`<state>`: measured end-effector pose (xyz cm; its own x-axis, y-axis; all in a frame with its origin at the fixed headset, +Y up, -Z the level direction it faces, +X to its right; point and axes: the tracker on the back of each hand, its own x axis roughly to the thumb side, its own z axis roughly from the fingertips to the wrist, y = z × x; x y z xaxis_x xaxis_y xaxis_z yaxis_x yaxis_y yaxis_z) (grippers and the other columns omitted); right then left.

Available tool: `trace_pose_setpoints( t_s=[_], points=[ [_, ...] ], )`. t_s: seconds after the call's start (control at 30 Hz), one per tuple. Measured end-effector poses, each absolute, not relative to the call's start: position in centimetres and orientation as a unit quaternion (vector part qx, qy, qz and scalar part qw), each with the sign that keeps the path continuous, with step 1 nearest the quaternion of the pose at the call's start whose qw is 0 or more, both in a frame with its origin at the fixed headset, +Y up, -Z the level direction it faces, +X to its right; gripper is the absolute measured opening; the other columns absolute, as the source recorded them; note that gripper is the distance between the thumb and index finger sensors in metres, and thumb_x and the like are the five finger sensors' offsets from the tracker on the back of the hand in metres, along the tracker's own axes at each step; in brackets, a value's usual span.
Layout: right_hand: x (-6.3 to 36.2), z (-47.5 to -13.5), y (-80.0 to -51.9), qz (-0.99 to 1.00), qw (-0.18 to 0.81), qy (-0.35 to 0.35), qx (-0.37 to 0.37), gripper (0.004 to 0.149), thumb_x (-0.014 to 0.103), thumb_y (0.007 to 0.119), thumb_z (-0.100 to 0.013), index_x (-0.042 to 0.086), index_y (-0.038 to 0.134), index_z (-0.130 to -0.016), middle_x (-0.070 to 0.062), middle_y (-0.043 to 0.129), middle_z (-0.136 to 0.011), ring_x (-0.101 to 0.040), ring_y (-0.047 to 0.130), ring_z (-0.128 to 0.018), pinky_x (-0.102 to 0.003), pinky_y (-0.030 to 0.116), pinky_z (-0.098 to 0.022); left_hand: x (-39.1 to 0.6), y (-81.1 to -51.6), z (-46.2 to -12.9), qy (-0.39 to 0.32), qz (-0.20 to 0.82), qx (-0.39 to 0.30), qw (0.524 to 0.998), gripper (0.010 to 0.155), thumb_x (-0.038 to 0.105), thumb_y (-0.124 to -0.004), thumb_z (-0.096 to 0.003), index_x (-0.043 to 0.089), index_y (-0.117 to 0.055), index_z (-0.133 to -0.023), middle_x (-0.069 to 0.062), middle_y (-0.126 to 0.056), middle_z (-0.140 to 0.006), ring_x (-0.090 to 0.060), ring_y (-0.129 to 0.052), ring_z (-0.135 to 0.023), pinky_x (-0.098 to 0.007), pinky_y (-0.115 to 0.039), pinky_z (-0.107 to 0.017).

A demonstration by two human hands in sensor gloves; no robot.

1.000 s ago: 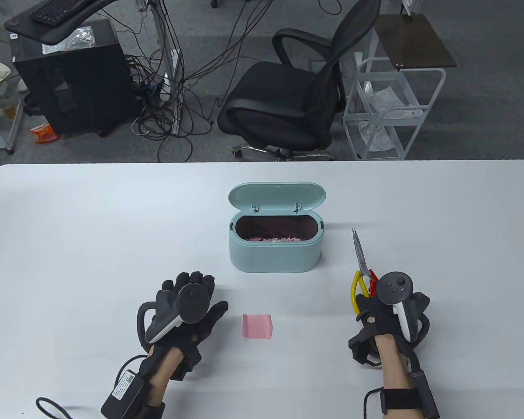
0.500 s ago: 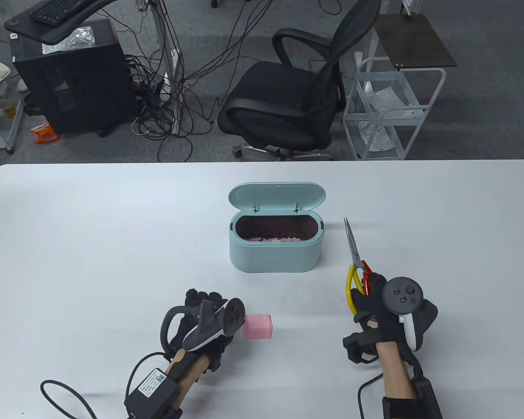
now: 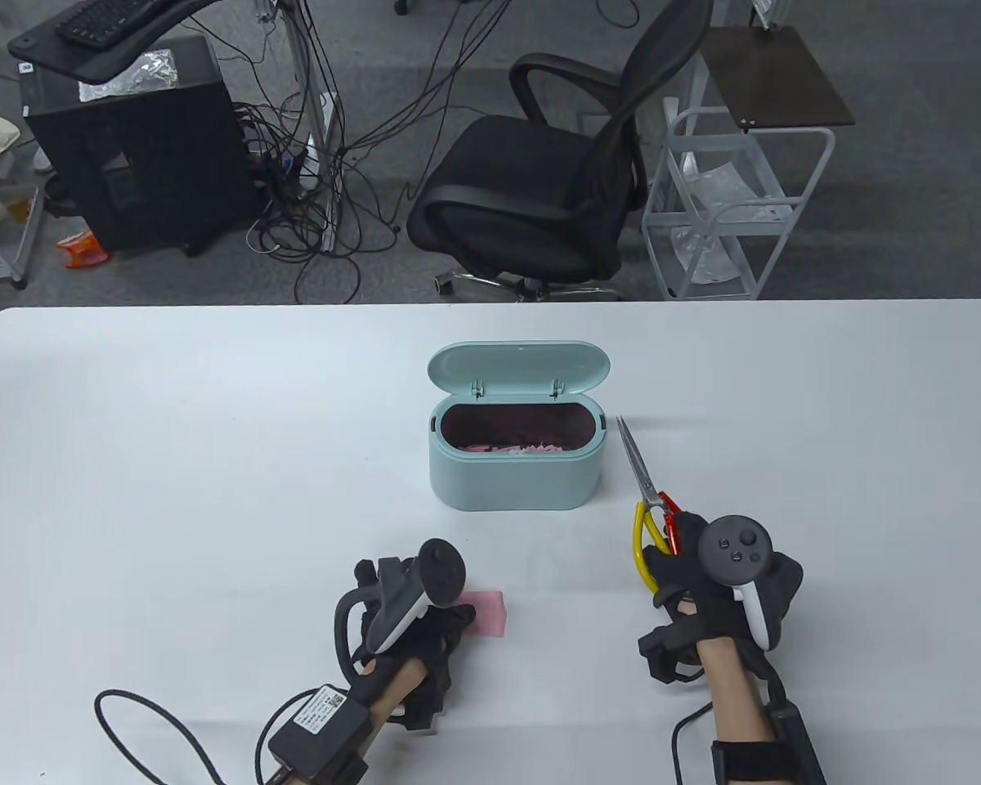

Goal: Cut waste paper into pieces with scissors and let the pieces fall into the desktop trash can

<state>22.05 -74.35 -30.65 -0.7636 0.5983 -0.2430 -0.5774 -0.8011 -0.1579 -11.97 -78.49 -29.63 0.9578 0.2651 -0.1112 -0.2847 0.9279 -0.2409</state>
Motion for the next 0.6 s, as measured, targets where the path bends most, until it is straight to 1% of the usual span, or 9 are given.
trace_pose_setpoints(
  t_s=[0.03,0.13,0.2,0.27,0.3,0.37,0.43,0.5,0.6],
  points=[
    [22.1,-30.6,-74.3,0.938,0.313,-0.036,-0.142,0.066,0.037,0.092,-0.034,0.008,0.068,-0.088,-0.002,0.099,-0.065,-0.02,0.108,-0.043,-0.058,0.074,-0.061,-12.2,-78.5,-29.7,0.039,0.153,-0.125,0.98,0.047,0.047,-0.091,-0.0388,0.02,-0.089,-0.078,-0.005,-0.084,-0.086,-0.042,-0.073,-0.086,-0.071,-0.033,-0.073],
    [22.2,-30.6,-74.3,0.936,0.317,-0.037,-0.146,0.066,0.037,0.092,-0.034,0.008,0.068,-0.088,-0.002,0.099,-0.065,-0.02,0.108,-0.043,-0.058,0.074,-0.061,-12.5,-78.4,-29.7,0.031,0.16,-0.125,0.979,0.044,0.045,-0.092,-0.0389,0.021,-0.09,-0.076,-0.004,-0.086,-0.086,-0.042,-0.074,-0.085,-0.071,-0.034,-0.073],
    [22.4,-30.6,-74.4,0.935,0.321,-0.037,-0.148,0.066,0.037,0.092,-0.034,0.008,0.068,-0.088,-0.002,0.099,-0.065,-0.02,0.108,-0.043,-0.058,0.074,-0.061,-12.7,-78.2,-29.6,0.018,0.162,-0.118,0.98,0.044,0.045,-0.091,-0.0389,0.021,-0.091,-0.076,-0.002,-0.09,-0.082,-0.039,-0.077,-0.084,-0.069,-0.038,-0.074],
    [22.5,-30.6,-74.4,0.933,0.323,-0.036,-0.151,0.066,0.037,0.092,-0.034,0.008,0.068,-0.088,-0.002,0.099,-0.065,-0.02,0.108,-0.043,-0.058,0.074,-0.061,-12.9,-77.8,-29.6,0.006,0.162,-0.109,0.981,0.043,0.045,-0.091,-0.0382,0.024,-0.092,-0.075,0.001,-0.096,-0.074,-0.034,-0.087,-0.078,-0.065,-0.047,-0.075],
    [22.6,-30.7,-74.4,0.933,0.325,-0.036,-0.151,0.066,0.037,0.092,-0.034,0.008,0.068,-0.088,-0.002,0.099,-0.065,-0.02,0.108,-0.043,-0.058,0.074,-0.061,-13.0,-77.6,-29.7,-0.008,0.175,-0.102,0.979,0.042,0.045,-0.091,-0.0376,0.024,-0.092,-0.074,0.002,-0.099,-0.068,-0.031,-0.093,-0.071,-0.061,-0.056,-0.074],
    [22.6,-30.7,-74.4,0.932,0.326,-0.035,-0.153,0.066,0.037,0.092,-0.034,0.008,0.068,-0.088,-0.002,0.099,-0.066,-0.02,0.108,-0.043,-0.058,0.074,-0.061,-13.3,-77.5,-29.8,-0.017,0.2,-0.115,0.973,0.043,0.044,-0.091,-0.0372,0.023,-0.092,-0.074,0.003,-0.103,-0.062,-0.027,-0.1,-0.062,-0.056,-0.066,-0.07],
    [22.6,-30.6,-74.4,0.932,0.326,-0.034,-0.153,0.066,0.037,0.092,-0.034,0.008,0.068,-0.088,-0.002,0.099,-0.065,-0.019,0.108,-0.043,-0.058,0.074,-0.061,-13.7,-77.4,-30.0,-0.037,0.235,-0.122,0.964,0.043,0.044,-0.091,-0.0369,0.023,-0.091,-0.074,0.005,-0.104,-0.062,-0.025,-0.103,-0.057,-0.053,-0.072,-0.067],
    [22.6,-30.6,-74.4,0.932,0.327,-0.033,-0.152,0.066,0.037,0.092,-0.034,0.008,0.068,-0.088,-0.002,0.099,-0.065,-0.019,0.108,-0.043,-0.058,0.074,-0.061,-14.1,-77.2,-29.9,-0.017,0.272,-0.115,0.955,0.043,0.041,-0.092,-0.0367,0.023,-0.091,-0.076,0.004,-0.104,-0.063,-0.024,-0.104,-0.054,-0.053,-0.074,-0.065],
    [22.6,-30.7,-74.5,0.931,0.332,-0.032,-0.151,0.066,0.037,0.092,-0.034,0.008,0.068,-0.088,-0.002,0.099,-0.065,-0.019,0.108,-0.043,-0.058,0.074,-0.061,-14.7,-76.5,-30.1,-0.028,0.309,-0.126,0.942,0.045,0.038,-0.093,-0.0368,0.022,-0.091,-0.079,0.005,-0.105,-0.064,-0.024,-0.104,-0.055,-0.052,-0.074,-0.066]
  ],
)
